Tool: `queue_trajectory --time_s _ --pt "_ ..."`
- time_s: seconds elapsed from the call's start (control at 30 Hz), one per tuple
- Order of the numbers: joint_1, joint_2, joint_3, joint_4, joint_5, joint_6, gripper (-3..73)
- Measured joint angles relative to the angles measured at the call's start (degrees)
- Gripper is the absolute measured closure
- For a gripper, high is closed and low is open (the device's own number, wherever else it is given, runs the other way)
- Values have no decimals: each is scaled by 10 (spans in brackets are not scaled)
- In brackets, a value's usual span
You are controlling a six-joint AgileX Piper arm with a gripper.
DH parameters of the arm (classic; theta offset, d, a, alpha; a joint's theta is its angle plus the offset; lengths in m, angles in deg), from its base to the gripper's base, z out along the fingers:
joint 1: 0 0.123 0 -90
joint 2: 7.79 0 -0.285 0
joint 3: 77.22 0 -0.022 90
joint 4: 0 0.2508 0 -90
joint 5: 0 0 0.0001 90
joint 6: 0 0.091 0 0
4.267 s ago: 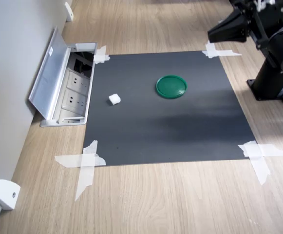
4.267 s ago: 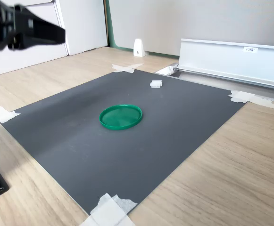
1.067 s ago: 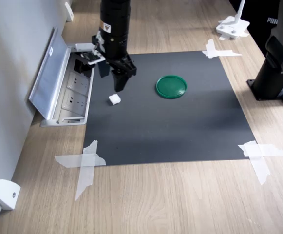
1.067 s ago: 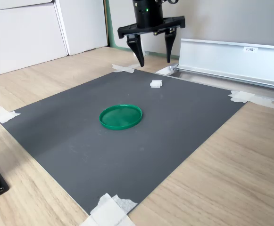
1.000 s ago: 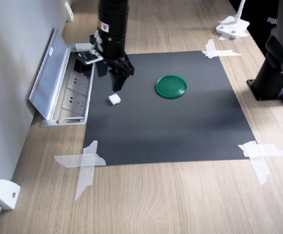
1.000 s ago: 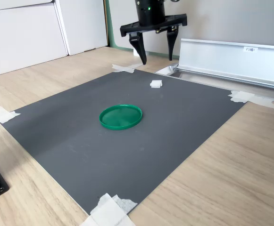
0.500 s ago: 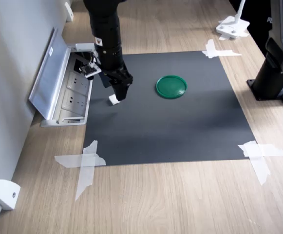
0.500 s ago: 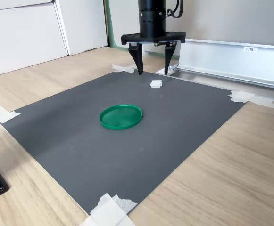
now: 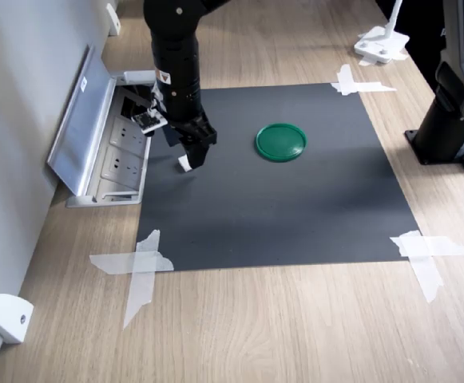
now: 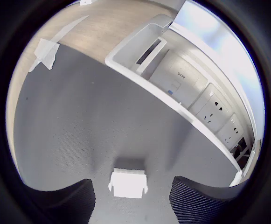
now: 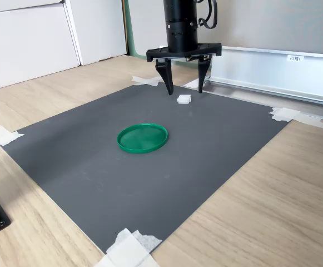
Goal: Grasp a white terminal and put it on the green lid.
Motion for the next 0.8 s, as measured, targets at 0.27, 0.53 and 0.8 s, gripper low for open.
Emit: queue_trajectory --time_s 0.27,0.53,0.8 --pt "0 12 0 0 -2 0 24" --pt "0 18 0 0 -2 -5 137" --pt "0 18 0 0 -4 -16 384"
